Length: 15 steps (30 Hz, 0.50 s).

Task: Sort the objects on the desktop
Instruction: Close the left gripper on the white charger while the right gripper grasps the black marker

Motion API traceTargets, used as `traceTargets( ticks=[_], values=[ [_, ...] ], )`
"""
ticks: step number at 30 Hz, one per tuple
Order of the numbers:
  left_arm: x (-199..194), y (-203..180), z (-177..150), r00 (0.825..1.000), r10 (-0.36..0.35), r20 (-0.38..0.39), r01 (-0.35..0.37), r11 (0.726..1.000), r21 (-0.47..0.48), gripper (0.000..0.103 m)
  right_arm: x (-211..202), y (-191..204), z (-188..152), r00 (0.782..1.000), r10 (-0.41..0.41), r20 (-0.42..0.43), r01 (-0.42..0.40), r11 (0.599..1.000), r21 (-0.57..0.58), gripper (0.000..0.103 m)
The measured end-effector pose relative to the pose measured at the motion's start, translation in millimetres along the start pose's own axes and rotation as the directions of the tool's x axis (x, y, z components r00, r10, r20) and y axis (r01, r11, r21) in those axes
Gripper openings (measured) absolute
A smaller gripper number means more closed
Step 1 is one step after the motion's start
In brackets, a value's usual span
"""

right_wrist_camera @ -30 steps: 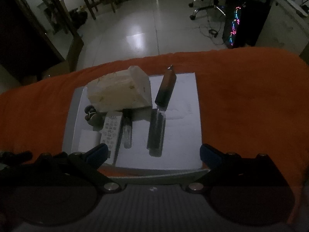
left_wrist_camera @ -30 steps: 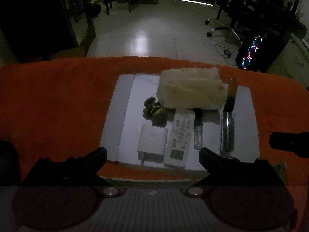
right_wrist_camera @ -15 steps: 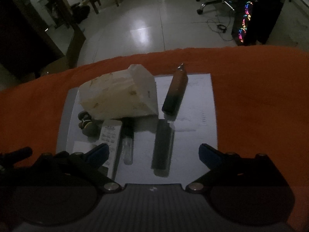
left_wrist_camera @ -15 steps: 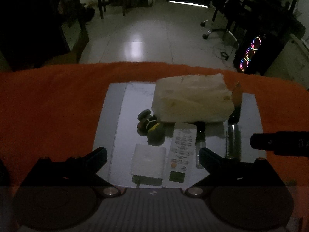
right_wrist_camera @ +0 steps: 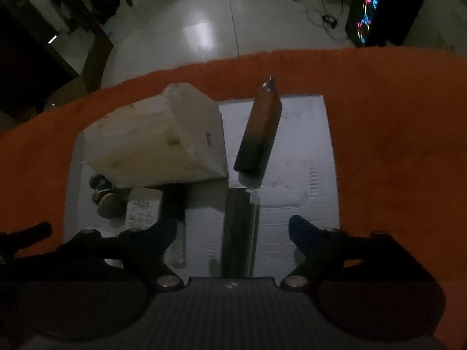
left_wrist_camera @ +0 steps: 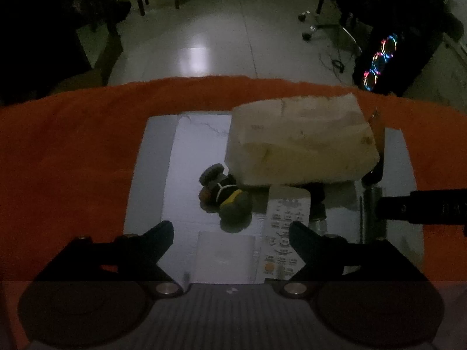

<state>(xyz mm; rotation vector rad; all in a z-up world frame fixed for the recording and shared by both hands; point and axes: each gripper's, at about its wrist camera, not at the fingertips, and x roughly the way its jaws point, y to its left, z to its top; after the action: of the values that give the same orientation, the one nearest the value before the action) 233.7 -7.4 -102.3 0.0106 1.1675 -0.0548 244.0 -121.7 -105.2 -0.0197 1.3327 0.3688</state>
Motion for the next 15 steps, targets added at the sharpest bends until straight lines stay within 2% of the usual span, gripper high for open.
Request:
traceTargets(
  ticks=[1,4,7,11,15],
  values=[
    [4,-1,1,1.000,-0.001,-0.007,0.001,1.000,0.009,0.076,5,-1,2,1.000,-0.002,-0.012,0.002,1.000,0.005,0.080],
    [15,0,2,1.000,0.000,-0.031,0.001,1.000,0.025,0.070,16,-2,4,0.999,-0.016,-0.032,0.016,1.000,0.007,0.073],
    [26,6,3,0.997,-0.001,-0.072,0.001,1.000,0.004,0.058,23,0,4,0.999,-0.022,-0.045,0.022,1.000,0.003,0.072],
    [37,10,2,0.994,0.012,-0.108,-0.012,1.000,0.004,0.054,33,0,6,0.997,-0.037,-0.062,0.037,0.999,0.002,0.071],
    [41,12,1,0.991,-0.013,-0.131,0.013,1.000,0.000,0.052,42,0,7,0.996,-0.049,-0.079,0.049,0.999,-0.004,0.071]
  ],
)
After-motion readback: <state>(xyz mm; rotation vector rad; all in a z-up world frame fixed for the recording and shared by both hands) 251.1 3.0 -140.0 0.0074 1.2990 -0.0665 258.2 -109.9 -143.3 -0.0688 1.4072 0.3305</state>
